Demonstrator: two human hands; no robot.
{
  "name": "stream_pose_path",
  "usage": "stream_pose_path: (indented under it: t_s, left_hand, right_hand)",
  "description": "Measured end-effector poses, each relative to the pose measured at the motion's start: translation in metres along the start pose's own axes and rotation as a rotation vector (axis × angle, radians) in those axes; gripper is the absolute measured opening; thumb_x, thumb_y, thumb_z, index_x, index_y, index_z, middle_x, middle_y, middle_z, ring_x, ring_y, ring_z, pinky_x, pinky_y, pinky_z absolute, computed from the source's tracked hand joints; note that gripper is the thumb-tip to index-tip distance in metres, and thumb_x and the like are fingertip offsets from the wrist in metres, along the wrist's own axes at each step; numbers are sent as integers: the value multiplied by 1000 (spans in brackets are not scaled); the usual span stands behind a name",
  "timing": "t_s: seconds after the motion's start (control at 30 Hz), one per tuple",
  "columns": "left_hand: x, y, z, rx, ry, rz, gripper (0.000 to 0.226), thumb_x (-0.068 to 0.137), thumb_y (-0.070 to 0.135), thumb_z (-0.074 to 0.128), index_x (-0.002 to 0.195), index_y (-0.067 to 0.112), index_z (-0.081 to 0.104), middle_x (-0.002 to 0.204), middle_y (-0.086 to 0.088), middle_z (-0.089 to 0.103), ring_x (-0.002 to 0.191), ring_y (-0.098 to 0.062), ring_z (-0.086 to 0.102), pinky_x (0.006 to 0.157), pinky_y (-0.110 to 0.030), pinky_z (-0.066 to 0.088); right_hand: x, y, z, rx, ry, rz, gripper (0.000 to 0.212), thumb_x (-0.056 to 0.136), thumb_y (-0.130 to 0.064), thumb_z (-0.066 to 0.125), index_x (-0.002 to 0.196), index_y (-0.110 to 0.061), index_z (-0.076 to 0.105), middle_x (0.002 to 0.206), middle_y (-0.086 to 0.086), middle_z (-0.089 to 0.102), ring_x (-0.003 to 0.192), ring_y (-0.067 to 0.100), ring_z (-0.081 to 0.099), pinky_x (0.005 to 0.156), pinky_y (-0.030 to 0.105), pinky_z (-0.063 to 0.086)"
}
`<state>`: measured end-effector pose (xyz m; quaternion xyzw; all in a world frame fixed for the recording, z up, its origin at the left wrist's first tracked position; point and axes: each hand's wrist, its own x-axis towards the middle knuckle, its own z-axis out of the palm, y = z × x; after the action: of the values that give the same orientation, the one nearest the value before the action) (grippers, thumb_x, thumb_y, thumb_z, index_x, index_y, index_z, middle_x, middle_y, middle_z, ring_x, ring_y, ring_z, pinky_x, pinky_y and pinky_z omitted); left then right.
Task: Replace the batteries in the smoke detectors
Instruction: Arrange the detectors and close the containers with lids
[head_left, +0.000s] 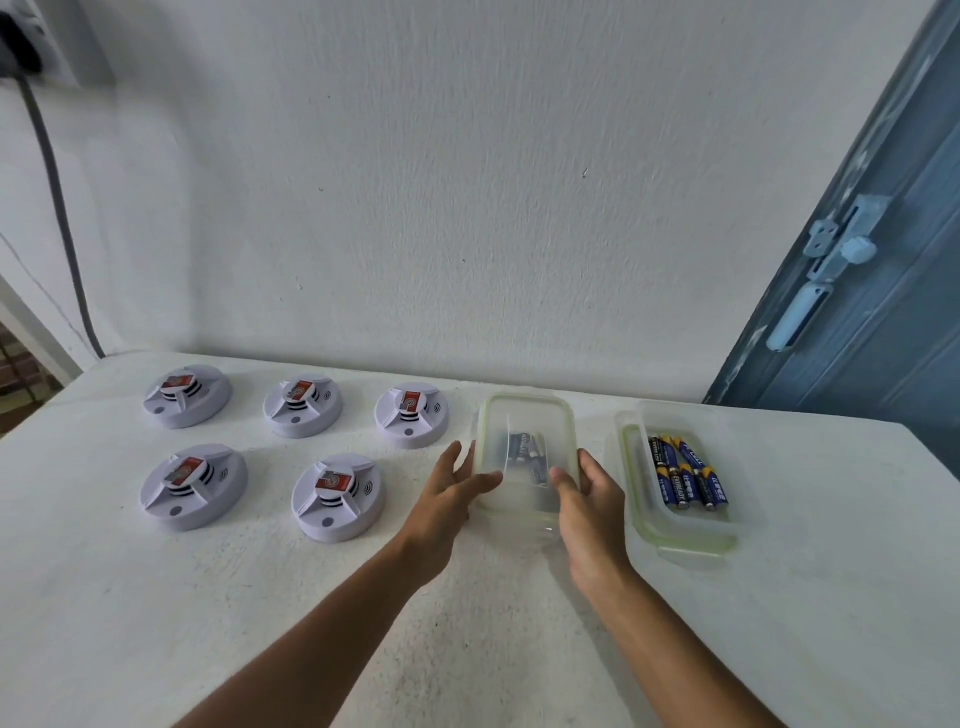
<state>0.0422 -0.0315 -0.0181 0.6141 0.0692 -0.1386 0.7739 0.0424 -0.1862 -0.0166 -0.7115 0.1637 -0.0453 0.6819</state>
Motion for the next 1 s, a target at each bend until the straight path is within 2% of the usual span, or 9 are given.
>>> stream_pose_path:
  t_s: [0.07,0.1,0.3,0.37,0.43,0.57,0.67,0.83,1.0]
  left_hand:
    - [-2,-2,4,47,8,62,78,88,11,67,150,24,21,147,4,41,109,-9,57,76,-16,54]
    - [-3,-3,6,87,11,89,73,91,9,64,149,26,23,146,4,42,108,-7,58,72,-16,54]
    - [-5,-2,10,400,81,225,67,92,18,64,149,29,29,136,6,48,104,6,54,83,-21,54]
    - [-2,-4,6,550,94,261,65,92,28,64,147,35,31,152,2,36,128,-10,46,102,-40,48]
    - [0,-7,4,688,106,267,60,92,37,62,145,39,34,160,3,21,143,-22,27,112,-50,34]
    - [0,-11,2,861,149,368,53,91,47,58,141,38,43,162,2,14,147,-23,16,113,-49,32]
    - [-2,-10,1,1045,199,582,47,90,56,52,131,34,58,159,1,25,146,-22,18,110,-45,30]
    - [-4,-11,-3,1249,70,826,56,90,65,44,130,28,60,152,3,39,148,-24,20,111,-51,27]
    - [-2,-15,-11,1298,-16,773,71,87,75,37,140,30,49,154,11,30,149,-14,11,118,-53,20]
  right_hand:
    - [0,0,-3,-21,-14,-29,49,94,-15,59,141,-11,45,136,0,55,125,16,52,105,31,43]
    - [1,0,-5,-13,-26,-32,50,93,-14,60,141,-11,44,137,0,54,127,16,50,106,32,42]
    - [5,-5,-13,-82,-51,-76,55,90,-13,64,141,-17,43,138,-1,49,128,17,47,105,36,44]
    - [8,-9,-16,-170,-79,-119,53,91,-13,63,139,-20,44,132,-8,48,124,13,47,96,28,46]
    - [12,-11,-18,-247,-109,-159,52,91,-15,63,138,-23,45,135,-10,48,125,14,48,97,31,47]
    - [15,-19,-20,-460,-161,-267,46,92,-12,60,136,-19,48,146,-2,39,137,14,35,113,37,34]
    - [23,-29,-20,-637,-228,-379,46,92,-4,55,137,-17,50,155,3,28,144,14,23,115,25,19]
    - [36,-41,-15,-789,-362,-453,48,96,-2,43,143,-14,42,158,0,24,148,13,5,118,32,9]
    - [36,-32,-15,-886,-444,-502,45,99,-6,38,143,-11,41,157,2,26,148,11,5,120,33,1]
